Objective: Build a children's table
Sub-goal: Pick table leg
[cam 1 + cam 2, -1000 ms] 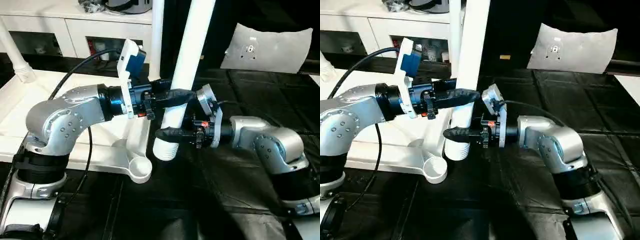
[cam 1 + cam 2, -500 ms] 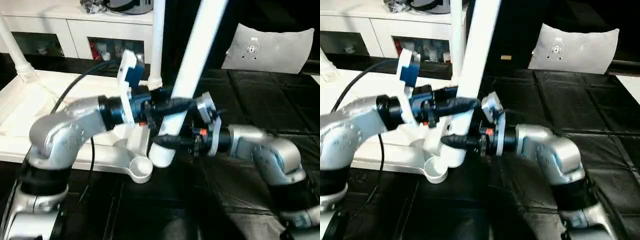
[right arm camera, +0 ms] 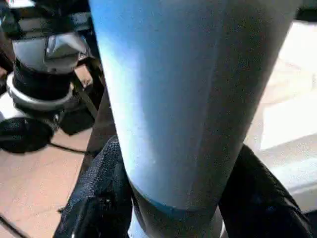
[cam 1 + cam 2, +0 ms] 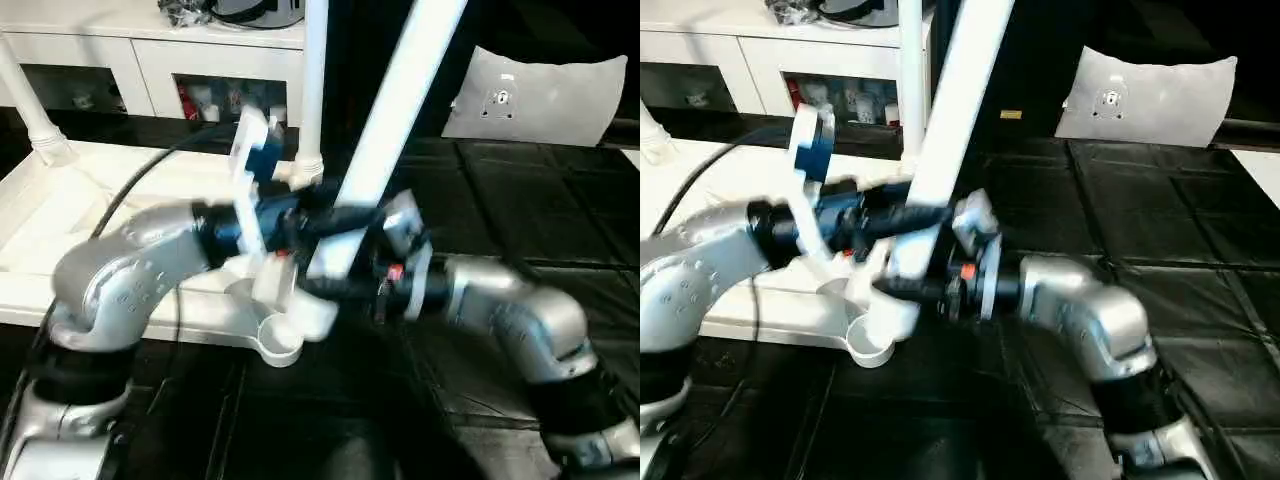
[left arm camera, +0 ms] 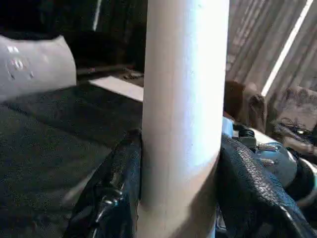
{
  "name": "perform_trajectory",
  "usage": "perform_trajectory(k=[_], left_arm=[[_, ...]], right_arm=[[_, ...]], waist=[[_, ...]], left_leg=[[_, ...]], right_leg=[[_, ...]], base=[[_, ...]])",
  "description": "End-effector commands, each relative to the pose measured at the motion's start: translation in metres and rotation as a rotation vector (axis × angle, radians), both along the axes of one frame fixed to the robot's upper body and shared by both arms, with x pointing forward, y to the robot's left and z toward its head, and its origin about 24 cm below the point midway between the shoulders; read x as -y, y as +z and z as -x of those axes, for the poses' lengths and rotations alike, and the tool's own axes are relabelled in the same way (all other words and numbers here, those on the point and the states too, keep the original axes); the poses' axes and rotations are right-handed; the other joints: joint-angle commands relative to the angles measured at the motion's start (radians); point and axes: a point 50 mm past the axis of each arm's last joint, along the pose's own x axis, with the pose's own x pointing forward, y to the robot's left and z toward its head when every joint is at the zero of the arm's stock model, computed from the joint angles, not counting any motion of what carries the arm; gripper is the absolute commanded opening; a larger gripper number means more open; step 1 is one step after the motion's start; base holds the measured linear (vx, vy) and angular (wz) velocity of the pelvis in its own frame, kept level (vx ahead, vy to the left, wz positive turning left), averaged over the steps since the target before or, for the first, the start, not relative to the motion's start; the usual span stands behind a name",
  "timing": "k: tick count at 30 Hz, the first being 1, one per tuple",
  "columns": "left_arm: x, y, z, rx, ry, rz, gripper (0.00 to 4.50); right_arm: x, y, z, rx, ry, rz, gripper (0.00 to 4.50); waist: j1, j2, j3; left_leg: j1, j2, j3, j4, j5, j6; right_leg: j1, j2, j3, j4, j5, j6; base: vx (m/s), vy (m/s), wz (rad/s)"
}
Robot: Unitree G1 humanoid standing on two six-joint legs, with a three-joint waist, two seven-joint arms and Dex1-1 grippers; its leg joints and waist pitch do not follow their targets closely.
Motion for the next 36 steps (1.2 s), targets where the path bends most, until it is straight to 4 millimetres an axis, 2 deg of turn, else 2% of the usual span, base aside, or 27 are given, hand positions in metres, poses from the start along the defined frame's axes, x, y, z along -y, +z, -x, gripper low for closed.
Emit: perform_trajectory(k=[1, 3, 5, 6, 9, 10, 11, 14, 19, 23, 25, 27, 28, 29, 31, 33, 35, 36], left_arm=[[0.01, 0.002, 0.016, 0.001, -0.156, 0.046, 2.55], [0.009, -0.001, 0.019, -0.035, -0.176, 0.099, 2.55], [0.009, -0.011, 0.022, -0.043, -0.179, 0.077, 2.55], [0.009, -0.016, 0.023, -0.04, -0.183, 0.063, 2.55], [0.008, -0.028, 0.029, -0.061, -0.208, 0.068, 2.55], [0.007, -0.03, 0.03, -0.064, -0.21, 0.069, 2.55], [0.006, -0.035, 0.032, -0.073, -0.221, 0.072, 2.55], [0.005, -0.037, 0.034, -0.086, -0.239, 0.086, 2.98], [0.005, -0.033, 0.037, -0.09, -0.295, 0.142, 3.3], [0.006, -0.036, 0.032, -0.065, -0.267, 0.112, 3.62], [0.006, -0.036, 0.031, -0.059, -0.255, 0.119, 3.83], [0.003, -0.035, 0.029, -0.07, -0.223, 0.193, 3.87], [0.0, -0.03, 0.027, -0.095, -0.182, 0.327, 3.87], [-0.001, -0.028, 0.027, -0.105, -0.166, 0.383, 4.08], [-0.001, -0.025, 0.027, -0.124, -0.153, 0.465, 4.2], [0.003, -0.017, 0.029, -0.145, -0.128, 0.604, 4.31], [0.004, -0.014, 0.029, -0.152, -0.114, 0.651, 4.46], [0.004, -0.014, 0.029, -0.152, -0.114, 0.651, 4.46]], right_arm=[[0.013, -0.004, -0.006, 0.026, -0.08, 0.056, 1.91], [0.014, -0.008, -0.002, 0.033, -0.077, 0.063, 1.91], [0.016, -0.013, 0.005, 0.05, -0.066, 0.081, 1.91], [0.016, -0.015, 0.008, 0.054, -0.062, 0.083, 1.91], [0.018, -0.018, 0.017, 0.07, -0.064, 0.072, 1.91], [0.018, -0.018, 0.019, 0.073, -0.067, 0.07, 1.91], [0.02, -0.017, 0.021, 0.08, -0.073, 0.067, 1.91], [0.021, -0.017, 0.025, 0.094, -0.081, 0.059, 1.91], [0.021, -0.017, 0.028, 0.111, -0.091, 0.054, 1.91], [0.021, -0.019, 0.028, 0.122, -0.094, 0.062, 1.91], [0.022, -0.019, 0.029, 0.124, -0.098, 0.059, 1.91], [0.022, -0.015, 0.027, 0.108, -0.128, 0.009, 1.91], [0.023, -0.008, 0.026, 0.087, -0.167, -0.078, 1.91], [0.023, -0.005, 0.025, 0.077, -0.182, -0.117, 1.91], [0.022, -0.001, 0.025, 0.07, -0.191, -0.159, 1.91], [0.021, 0.004, 0.026, 0.07, -0.199, -0.208, 1.91], [0.02, 0.005, 0.025, 0.073, -0.202, -0.218, 1.91], [0.02, 0.005, 0.025, 0.073, -0.202, -0.218, 1.91]], waist=[[-0.001, 0.009, -0.078], [0.0, 0.011, -0.074], [0.001, 0.013, -0.07], [0.001, 0.01, -0.069], [0.0, 0.013, -0.069], [-0.002, 0.011, -0.069], [0.0, 0.011, -0.07], [-0.004, 0.012, -0.069], [-0.008, 0.015, -0.069], [-0.012, 0.018, -0.07], [-0.014, 0.016, -0.071], [-0.014, 0.014, -0.072], [-0.014, 0.012, -0.074], [-0.013, 0.012, -0.075], [-0.012, 0.01, -0.076], [-0.013, 0.011, -0.075], [-0.01, 0.01, -0.073], [-0.01, 0.008, -0.072]], left_leg=[[0.036, 0.098, -0.047, -0.082, -0.199, -0.055], [0.037, 0.099, -0.047, -0.084, -0.226, -0.059], [0.039, 0.099, -0.049, -0.086, -0.262, -0.066], [0.039, 0.101, -0.049, -0.088, -0.274, -0.068], [0.041, 0.101, -0.052, -0.091, -0.294, -0.069], [0.037, 0.101, -0.052, -0.093, -0.295, -0.067], [0.04, 0.102, -0.051, -0.092, -0.294, -0.068], [0.041, 0.1, -0.052, -0.091, -0.306, -0.067], [0.042, 0.1, -0.053, -0.091, -0.321, -0.069], [0.041, 0.1, -0.054, -0.091, -0.317, -0.067], [0.04, 0.1, -0.052, -0.09, -0.31, -0.064], [0.038, 0.099, -0.051, -0.088, -0.299, -0.058], [0.036, 0.1, -0.051, -0.087, -0.287, -0.053], [0.035, 0.099, -0.05, -0.082, -0.279, -0.049], [0.034, 0.1, -0.051, -0.082, -0.27, -0.045], [0.033, 0.1, -0.049, -0.084, -0.274, -0.044], [0.035, 0.097, -0.047, -0.081, -0.285, -0.046], [0.034, 0.096, -0.047, -0.081, -0.282, -0.044]], right_leg=[[0.023, -0.122, 0.051, -0.078, -0.164, -0.202], [0.021, -0.123, 0.052, -0.082, -0.194, -0.203], [0.019, -0.124, 0.054, -0.087, -0.243, -0.194], [0.019, -0.126, 0.056, -0.09, -0.266, -0.183], [0.016, -0.125, 0.057, -0.092, -0.288, -0.172], [0.018, -0.125, 0.056, -0.094, -0.289, -0.17], [0.016, -0.126, 0.057, -0.094, -0.293, -0.169], [0.015, -0.126, 0.058, -0.094, -0.301, -0.175], [0.013, -0.123, 0.056, -0.094, -0.312, -0.18], [0.015, -0.123, 0.056, -0.092, -0.289, -0.187], [0.017, -0.124, 0.057, -0.093, -0.277, -0.189], [0.019, -0.126, 0.058, -0.093, -0.267, -0.197], [0.021, -0.127, 0.057, -0.091, -0.257, -0.204], [0.022, -0.13, 0.056, -0.089, -0.241, -0.222], [0.024, -0.127, 0.053, -0.086, -0.23, -0.227], [0.022, -0.123, 0.052, -0.086, -0.223, -0.229], [0.02, -0.123, 0.053, -0.091, -0.247, -0.227], [0.021, -0.123, 0.055, -0.094, -0.271, -0.213]], base=[[0.0, 0.0, 0.0], [0.0, 0.0, 0.0], [0.0, 0.0, 0.0], [0.0, 0.0, 0.0], [0.0, 0.0, 0.0], [0.0, 0.0, 0.0], [0.0, 0.0, 0.0], [0.0, 0.0, 0.0], [0.0, 0.0, 0.0], [0.0, 0.0, 0.0], [0.0, 0.0, 0.0], [0.0, 0.0, 0.0], [0.0, 0.0, 0.0], [0.0, 0.0, 0.0], [0.0, 0.0, 0.0], [0.0, 0.0, 0.0], [0.0, 0.0, 0.0], [0.0, 0.0, 0.0]])
